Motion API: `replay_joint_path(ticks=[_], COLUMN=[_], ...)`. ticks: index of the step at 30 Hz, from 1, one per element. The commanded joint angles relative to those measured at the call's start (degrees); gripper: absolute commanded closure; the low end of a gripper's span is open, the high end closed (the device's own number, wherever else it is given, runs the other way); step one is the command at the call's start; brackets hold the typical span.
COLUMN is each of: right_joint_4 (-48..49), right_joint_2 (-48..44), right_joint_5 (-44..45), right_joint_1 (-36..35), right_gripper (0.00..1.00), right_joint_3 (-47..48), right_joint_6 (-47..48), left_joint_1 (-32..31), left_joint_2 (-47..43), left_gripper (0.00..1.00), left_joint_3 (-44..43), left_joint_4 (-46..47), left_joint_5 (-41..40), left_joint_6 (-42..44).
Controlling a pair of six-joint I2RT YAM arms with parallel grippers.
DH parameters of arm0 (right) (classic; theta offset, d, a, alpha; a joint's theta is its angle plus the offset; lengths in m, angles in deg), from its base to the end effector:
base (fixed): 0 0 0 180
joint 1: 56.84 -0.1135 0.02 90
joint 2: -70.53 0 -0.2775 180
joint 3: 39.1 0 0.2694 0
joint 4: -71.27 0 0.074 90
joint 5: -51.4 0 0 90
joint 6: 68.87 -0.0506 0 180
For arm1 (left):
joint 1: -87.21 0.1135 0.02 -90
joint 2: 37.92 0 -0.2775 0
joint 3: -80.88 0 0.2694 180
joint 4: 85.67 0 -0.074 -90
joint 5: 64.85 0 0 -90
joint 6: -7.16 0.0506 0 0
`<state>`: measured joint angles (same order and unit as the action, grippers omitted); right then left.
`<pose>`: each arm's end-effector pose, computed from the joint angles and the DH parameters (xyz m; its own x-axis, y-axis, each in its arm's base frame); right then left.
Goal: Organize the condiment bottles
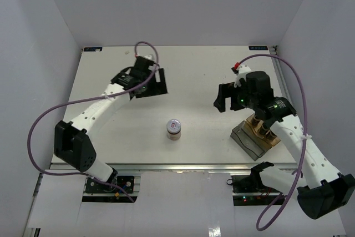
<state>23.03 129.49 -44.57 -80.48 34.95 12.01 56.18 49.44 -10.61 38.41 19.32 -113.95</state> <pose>0.2188 0.1015 0.3534 -0.5705 -0.0776 -0.8176 -0.3931 0.8999 0.1889 0.3050 -0.1775 0.3124 -0.8136 -0.1104 -0.5708 0.0451 0.9669 -0.2513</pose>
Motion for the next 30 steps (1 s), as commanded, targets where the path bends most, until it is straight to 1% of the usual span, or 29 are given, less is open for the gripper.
replay_joint_path(ticks=[1, 2, 6, 8, 10, 15, 19, 25, 30], right_joint_4=[3.82, 4.14, 5.21, 5.15, 5.48, 5.99, 5.63, 5.92, 6.06], right_joint_2=[4.69, 7.04, 15.05, 20.71, 23.62, 30.86, 35.36, 38.83, 41.62], right_joint_5=[3.01, 5.12, 9.81, 13.06, 14.3, 16.02, 17.16, 18.07, 17.75], right_joint_1=[-14.23, -16.94, -27.75, -32.4, -34.3, -36.12, -37.05, -37.46, -37.69], right_gripper=[0.03, 0.02, 0.02, 0.02, 0.03, 0.05, 0.06, 0.06, 0.03], right_joint_3=[4.02, 4.43, 7.38, 9.99, 11.42, 15.2, 17.54, 18.01, 17.5], right_joint_6=[-2.13, -2.69, -3.64, -4.15, -4.06, -3.24, -3.1, -3.2, -3.95], left_joint_1=[13.84, 17.77, 28.32, 35.28, 37.46, 38.13, 38.15, 38.15, 38.15], left_joint_2=[-7.39, -8.88, -11.78, -13.97, -16.55, -20.48, -21.33, -21.73, -22.47], left_gripper=[0.02, 0.02, 0.02, 0.02, 0.02, 0.02, 0.02, 0.02, 0.02], left_joint_3=[3.95, 6.53, 13.47, 19.27, 23.18, 26.35, 28.41, 30.21, 30.46], left_joint_4=[-0.53, 0.41, 4.07, 6.39, 7.66, 9.63, 10.59, 11.51, 11.51], left_joint_5=[5.79, 8.6, 13.06, 17.41, 19.41, 19.56, 20.1, 20.96, 20.45], left_joint_6=[5.1, 5.89, 6.98, 7.21, 7.63, 6.53, 5.99, 6.25, 6.74])
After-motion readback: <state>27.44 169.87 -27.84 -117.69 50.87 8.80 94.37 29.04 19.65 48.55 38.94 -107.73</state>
